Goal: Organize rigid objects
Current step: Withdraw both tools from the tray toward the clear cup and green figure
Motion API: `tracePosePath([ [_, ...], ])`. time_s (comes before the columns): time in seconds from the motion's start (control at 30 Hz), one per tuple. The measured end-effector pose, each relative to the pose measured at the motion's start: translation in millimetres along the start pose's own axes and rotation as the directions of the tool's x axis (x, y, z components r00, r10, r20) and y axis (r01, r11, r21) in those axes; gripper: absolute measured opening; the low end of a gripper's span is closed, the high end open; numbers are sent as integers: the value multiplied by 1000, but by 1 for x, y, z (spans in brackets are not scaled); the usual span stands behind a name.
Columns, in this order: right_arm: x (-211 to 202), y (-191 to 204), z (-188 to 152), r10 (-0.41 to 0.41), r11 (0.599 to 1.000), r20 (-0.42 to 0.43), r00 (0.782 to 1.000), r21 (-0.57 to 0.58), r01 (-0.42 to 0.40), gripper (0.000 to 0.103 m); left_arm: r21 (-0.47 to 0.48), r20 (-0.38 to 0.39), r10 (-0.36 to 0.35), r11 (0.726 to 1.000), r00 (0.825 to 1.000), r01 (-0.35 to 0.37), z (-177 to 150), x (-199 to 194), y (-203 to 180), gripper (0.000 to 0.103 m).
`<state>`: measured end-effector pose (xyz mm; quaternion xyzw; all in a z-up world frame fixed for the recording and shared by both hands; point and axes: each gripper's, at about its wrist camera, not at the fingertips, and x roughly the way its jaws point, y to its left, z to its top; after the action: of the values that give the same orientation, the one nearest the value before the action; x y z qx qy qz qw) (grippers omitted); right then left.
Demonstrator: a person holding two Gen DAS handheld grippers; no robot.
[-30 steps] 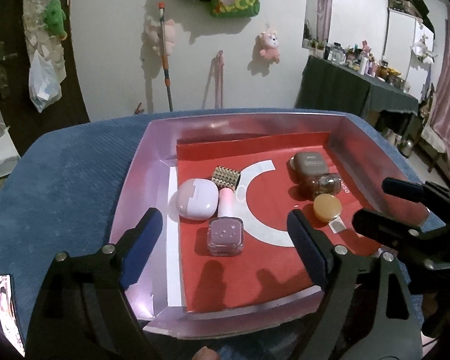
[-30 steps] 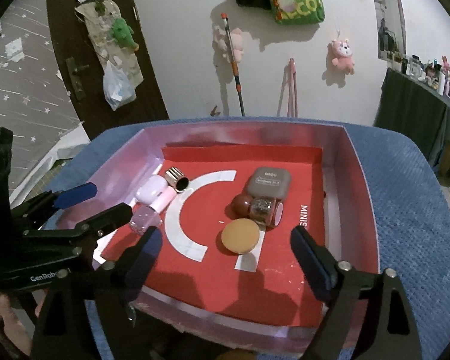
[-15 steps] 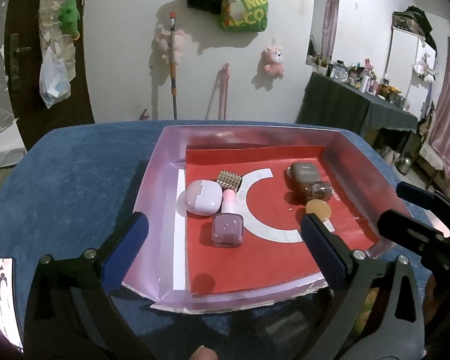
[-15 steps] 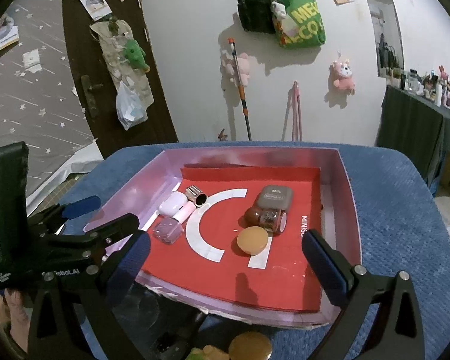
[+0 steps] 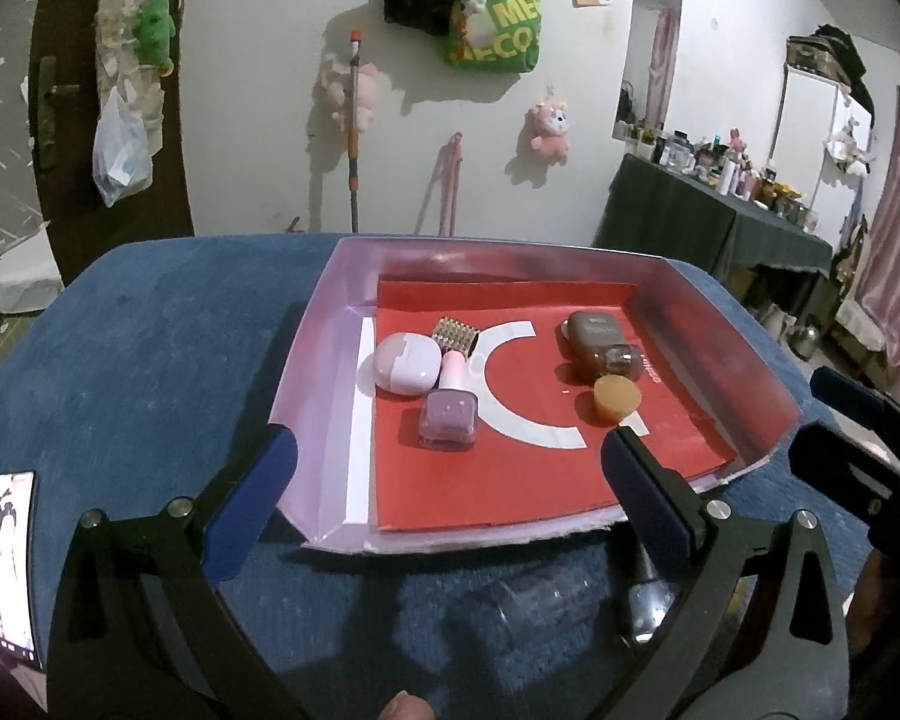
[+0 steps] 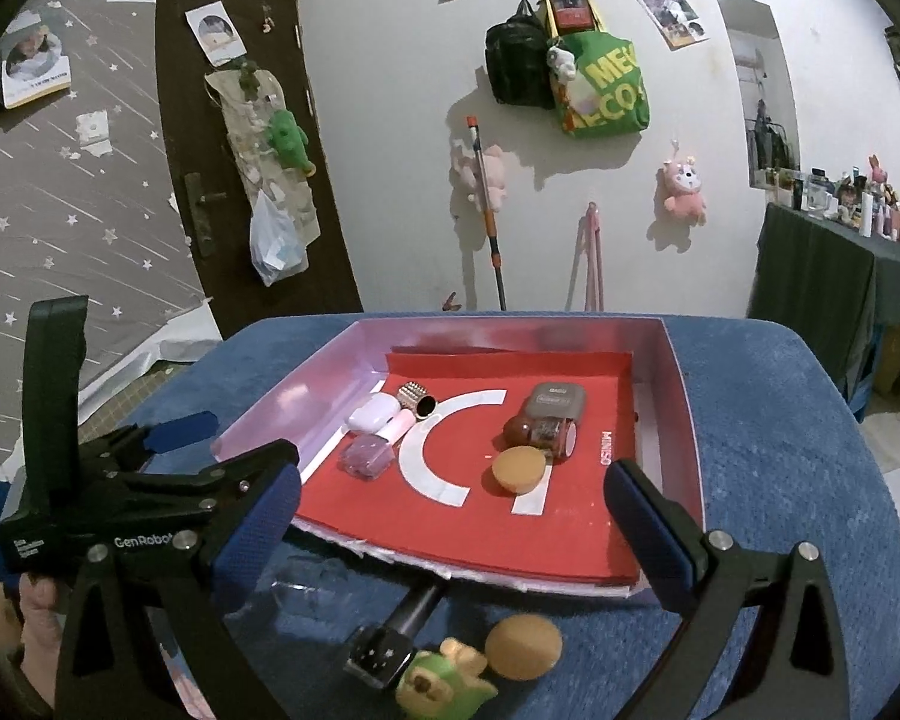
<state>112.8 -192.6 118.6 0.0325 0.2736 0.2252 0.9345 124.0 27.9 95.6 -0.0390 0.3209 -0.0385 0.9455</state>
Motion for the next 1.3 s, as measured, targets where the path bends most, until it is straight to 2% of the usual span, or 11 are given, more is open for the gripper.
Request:
tracePosePath([
  [0.43, -20, 13, -26, 11, 999, -4, 1000, -33, -11, 103, 15, -9, 19, 1000, 1000, -19, -28, -18, -12, 103],
  [0.7, -34, 17, -39, 15, 1000, 14, 1000, -26, -14, 103, 9, -33, 2, 1000, 999, -2, -42, -25, -17, 103],
  [0.87, -36, 15, -47, 26, 1000, 7, 1000, -6, -26, 103, -4, -43, -1, 1000, 999, 1, -49, -30, -15, 103],
  [1.3, -38, 23, -68, 4, 999, -29, 1000, -41, -6, 103, -30, -81, -3, 1000, 997, 0, -69, -30, -12, 103],
])
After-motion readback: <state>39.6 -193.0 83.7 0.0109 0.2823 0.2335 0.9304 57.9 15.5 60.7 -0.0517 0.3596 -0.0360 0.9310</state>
